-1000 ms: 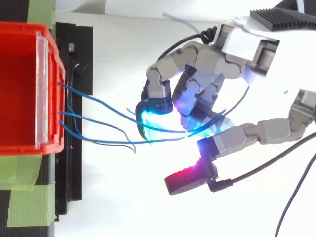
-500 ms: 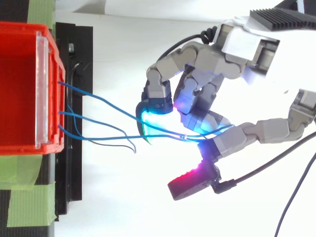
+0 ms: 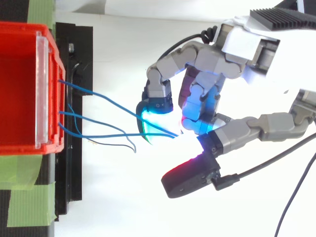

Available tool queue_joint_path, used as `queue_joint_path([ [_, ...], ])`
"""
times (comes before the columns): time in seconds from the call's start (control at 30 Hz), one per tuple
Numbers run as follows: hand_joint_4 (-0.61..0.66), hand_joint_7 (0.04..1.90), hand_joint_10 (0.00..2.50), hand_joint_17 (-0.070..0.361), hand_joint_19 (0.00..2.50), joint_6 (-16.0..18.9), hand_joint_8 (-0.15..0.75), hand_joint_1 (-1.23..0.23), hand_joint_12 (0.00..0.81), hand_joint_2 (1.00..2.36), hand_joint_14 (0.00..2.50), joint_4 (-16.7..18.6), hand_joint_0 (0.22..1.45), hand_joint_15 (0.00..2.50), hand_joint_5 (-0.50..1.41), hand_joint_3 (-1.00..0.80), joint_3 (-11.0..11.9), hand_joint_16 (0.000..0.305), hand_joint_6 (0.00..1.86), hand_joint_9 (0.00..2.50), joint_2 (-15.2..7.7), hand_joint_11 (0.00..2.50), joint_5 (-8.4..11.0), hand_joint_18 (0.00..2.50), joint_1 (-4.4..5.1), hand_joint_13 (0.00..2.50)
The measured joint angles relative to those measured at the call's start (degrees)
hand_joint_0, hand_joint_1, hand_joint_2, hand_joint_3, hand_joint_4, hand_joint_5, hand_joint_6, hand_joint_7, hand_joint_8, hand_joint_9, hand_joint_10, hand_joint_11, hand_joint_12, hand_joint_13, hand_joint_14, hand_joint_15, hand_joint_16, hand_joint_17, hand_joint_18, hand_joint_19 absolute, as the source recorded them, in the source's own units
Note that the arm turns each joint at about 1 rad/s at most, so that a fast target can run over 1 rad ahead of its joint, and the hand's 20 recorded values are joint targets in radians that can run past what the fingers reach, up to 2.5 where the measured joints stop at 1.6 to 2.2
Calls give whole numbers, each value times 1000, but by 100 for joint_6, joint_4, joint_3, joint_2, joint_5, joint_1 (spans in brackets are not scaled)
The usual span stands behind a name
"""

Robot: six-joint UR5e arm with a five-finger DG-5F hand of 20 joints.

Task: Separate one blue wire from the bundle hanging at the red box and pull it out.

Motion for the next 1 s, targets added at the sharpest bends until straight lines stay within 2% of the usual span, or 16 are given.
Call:
queue_joint_path([
  [0.17,248,1084,322,131,701,6,384,-529,396,1010,28,2,582,1573,-177,-400,0,58,886,1320,0,1774,0,1014,1,1613],
  [0.6,216,1099,347,124,697,7,401,-676,397,1017,1,1,621,1617,-164,-312,0,55,889,1384,0,1809,0,1052,1,1653],
  [0.9,226,1120,354,123,677,7,414,-669,408,1017,3,3,614,1605,-163,-312,0,55,890,1388,2,1790,0,1060,1,1653],
  [0.93,226,1127,154,123,676,7,401,-662,425,1017,10,3,611,1513,-163,-310,0,54,889,1360,1,1802,0,1054,1,1610],
  [1.0,222,1126,11,123,679,7,399,-658,426,1017,14,3,607,1446,-163,-307,0,54,890,1331,1,1802,1,1031,1,1570],
])
